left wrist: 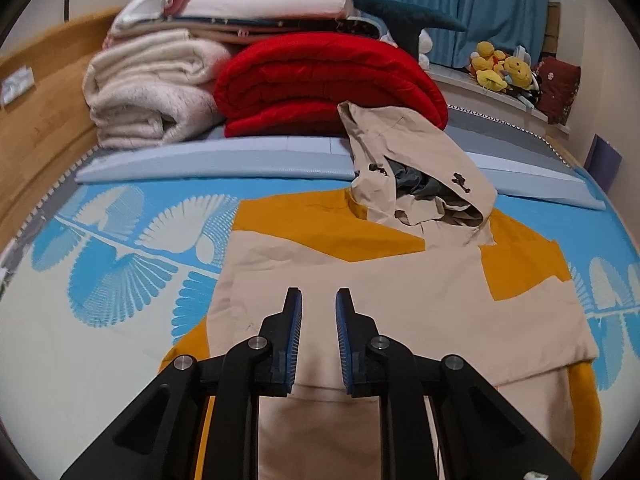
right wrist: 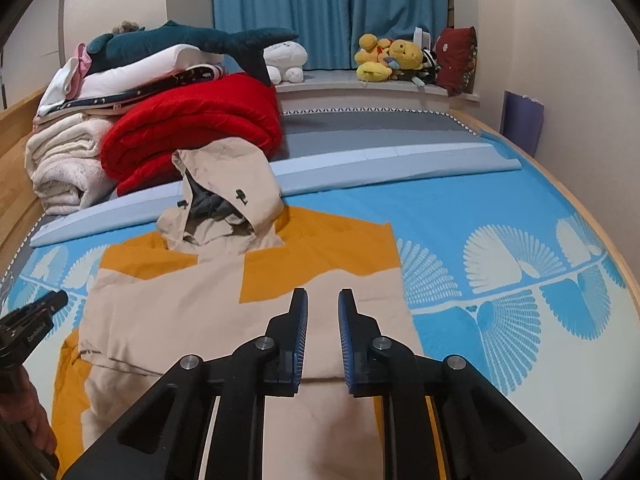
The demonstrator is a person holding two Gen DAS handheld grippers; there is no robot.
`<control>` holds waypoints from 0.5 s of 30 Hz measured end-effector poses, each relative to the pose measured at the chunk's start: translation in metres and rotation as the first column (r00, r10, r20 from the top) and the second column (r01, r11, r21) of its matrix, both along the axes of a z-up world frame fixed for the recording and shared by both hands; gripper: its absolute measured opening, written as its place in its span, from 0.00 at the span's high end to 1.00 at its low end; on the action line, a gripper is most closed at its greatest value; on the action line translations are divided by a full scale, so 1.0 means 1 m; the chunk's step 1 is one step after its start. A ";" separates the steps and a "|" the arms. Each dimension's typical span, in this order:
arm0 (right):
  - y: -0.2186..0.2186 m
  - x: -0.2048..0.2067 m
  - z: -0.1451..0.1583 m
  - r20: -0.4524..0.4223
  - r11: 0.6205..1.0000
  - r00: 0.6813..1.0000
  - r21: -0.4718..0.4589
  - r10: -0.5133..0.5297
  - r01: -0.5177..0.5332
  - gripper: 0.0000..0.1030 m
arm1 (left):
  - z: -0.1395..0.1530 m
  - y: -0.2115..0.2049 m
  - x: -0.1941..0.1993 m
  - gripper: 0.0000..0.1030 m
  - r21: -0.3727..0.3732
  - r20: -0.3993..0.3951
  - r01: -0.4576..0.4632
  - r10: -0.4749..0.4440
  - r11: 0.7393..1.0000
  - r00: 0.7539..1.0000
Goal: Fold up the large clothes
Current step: 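Grasp the beige hood with the left tool and lift it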
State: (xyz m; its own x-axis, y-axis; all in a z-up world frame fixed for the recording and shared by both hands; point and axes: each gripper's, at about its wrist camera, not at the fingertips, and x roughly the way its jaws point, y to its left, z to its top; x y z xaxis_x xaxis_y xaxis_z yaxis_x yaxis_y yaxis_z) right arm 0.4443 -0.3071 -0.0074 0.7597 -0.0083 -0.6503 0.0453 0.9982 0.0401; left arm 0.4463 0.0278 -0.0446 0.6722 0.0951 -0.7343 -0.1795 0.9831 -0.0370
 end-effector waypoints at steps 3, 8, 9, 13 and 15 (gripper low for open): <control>-0.009 0.005 0.001 -0.012 0.999 1.000 0.037 -0.005 0.005 0.83 | -0.007 0.010 0.037 0.86 -0.056 -0.039 0.002 -0.004 0.998 0.999; -0.027 0.014 -0.011 -0.076 0.996 0.997 0.083 -0.030 0.036 0.78 | -0.012 0.010 0.126 0.85 -0.086 -0.039 0.067 -0.070 0.994 0.997; -0.029 0.016 -0.013 -0.081 0.996 0.996 0.087 -0.030 0.037 0.77 | -0.014 0.011 0.142 0.85 -0.100 -0.039 0.072 -0.076 0.992 0.996; -0.033 0.019 -0.017 -0.087 0.994 0.995 0.095 -0.039 0.047 0.73 | -0.020 0.017 0.223 0.84 -0.145 -0.038 0.092 -0.099 0.985 0.994; -0.034 0.021 -0.020 -0.095 0.994 0.995 0.103 -0.033 0.043 0.71 | -0.025 0.023 0.255 0.73 -0.180 -0.042 0.084 -0.093 0.980 0.995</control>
